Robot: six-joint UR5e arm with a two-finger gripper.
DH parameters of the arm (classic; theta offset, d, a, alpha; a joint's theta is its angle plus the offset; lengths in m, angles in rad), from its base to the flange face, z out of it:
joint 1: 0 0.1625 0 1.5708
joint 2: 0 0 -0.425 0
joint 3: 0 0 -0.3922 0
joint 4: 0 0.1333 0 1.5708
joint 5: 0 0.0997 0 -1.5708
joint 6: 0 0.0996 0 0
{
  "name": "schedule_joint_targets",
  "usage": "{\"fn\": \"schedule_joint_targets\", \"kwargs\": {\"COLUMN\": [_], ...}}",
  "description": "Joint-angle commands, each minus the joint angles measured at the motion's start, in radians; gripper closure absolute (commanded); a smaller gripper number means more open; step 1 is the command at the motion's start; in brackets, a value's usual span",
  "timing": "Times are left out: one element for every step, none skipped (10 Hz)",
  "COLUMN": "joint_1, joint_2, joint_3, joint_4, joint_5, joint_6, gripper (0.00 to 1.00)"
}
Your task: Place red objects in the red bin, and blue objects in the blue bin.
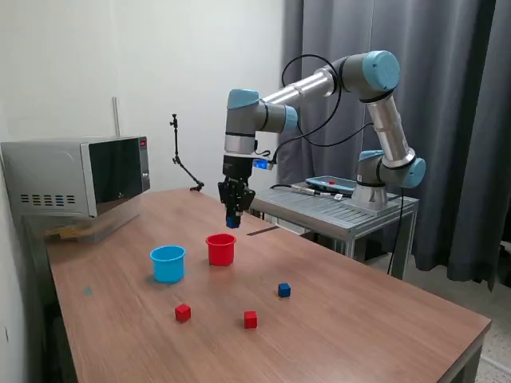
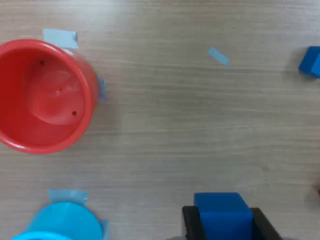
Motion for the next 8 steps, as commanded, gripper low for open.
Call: {"fn": "schedule_joint_targets", "kwargs": {"joint_1": [-0.014, -0.022, -0.036, -0.037, -0.051, -0.054, -0.056, -0.068], "joint_2": [0.005, 0.009, 0.011, 0.015, 0.025, 0.031, 0.038, 0.048], "joint_3": [-0.052, -0.081, -0.098, -0.121, -0.153, -0.177, -0.191, -0.205], "joint_4": [0.058, 0.070, 0.076, 0.083, 0.116, 0.138, 0.138, 0.138], "joint_5": [-0.003, -0.001, -0.001, -0.001, -0.012, -0.016, -0.018, -0.018], "joint_6": [0.010, 0.027, 0.036, 0.041, 0.043, 0.044, 0.044, 0.044], "gripper": [1.00, 1.00, 1.00, 1.00, 1.00, 1.00, 1.00, 1.00]}}
